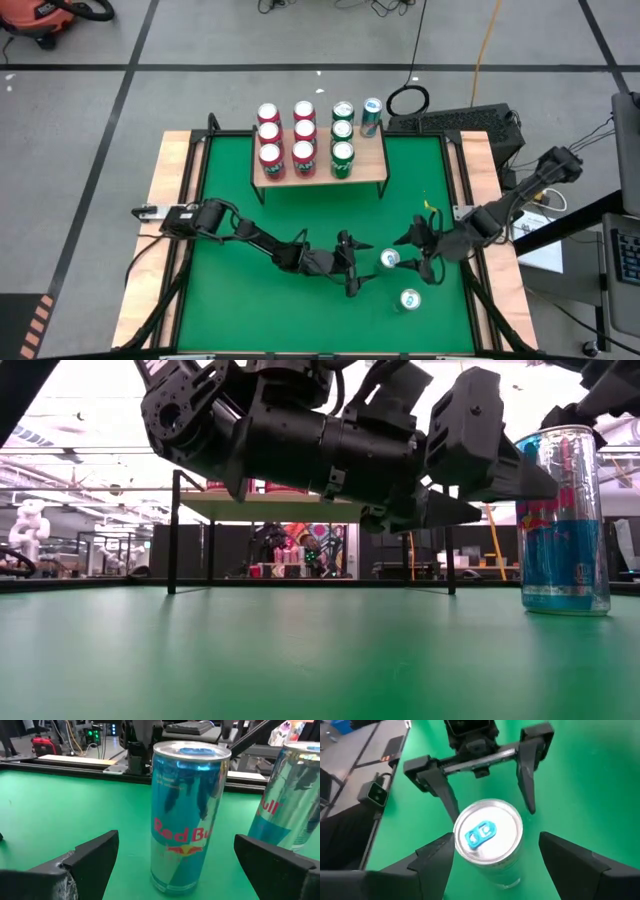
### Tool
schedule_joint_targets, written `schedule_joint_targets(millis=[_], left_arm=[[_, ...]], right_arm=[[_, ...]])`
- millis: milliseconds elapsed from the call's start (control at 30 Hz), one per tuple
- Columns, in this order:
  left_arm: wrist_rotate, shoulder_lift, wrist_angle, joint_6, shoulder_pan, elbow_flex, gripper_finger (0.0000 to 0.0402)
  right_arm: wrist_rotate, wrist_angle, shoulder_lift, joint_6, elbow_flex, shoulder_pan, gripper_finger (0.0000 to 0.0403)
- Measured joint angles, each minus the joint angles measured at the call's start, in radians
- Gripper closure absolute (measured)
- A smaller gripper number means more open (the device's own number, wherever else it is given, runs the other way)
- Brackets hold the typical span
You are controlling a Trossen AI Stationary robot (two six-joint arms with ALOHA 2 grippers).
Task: Place canned beverage on shelf
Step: Put the blue soda can on the shelf aligned with the other blue soda can
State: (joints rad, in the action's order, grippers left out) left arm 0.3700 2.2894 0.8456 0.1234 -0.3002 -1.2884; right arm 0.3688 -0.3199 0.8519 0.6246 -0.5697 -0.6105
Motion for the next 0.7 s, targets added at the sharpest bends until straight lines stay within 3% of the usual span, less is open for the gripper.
schedule_joint_targets(millis=[367,700], left_arm=[[-0.005,0.000,-0.001,0.003,-0.017,0.000,0.0004],[-0.002,0.000,-0.013,0.027,-0.017,0.000,0.0004]], right_arm=[[0.028,0.014,0.130,0.101,-0.001,-0.027,0.0119],[0.107,0.193,0.251,0.016,-0.001,-0.026,0.0119]])
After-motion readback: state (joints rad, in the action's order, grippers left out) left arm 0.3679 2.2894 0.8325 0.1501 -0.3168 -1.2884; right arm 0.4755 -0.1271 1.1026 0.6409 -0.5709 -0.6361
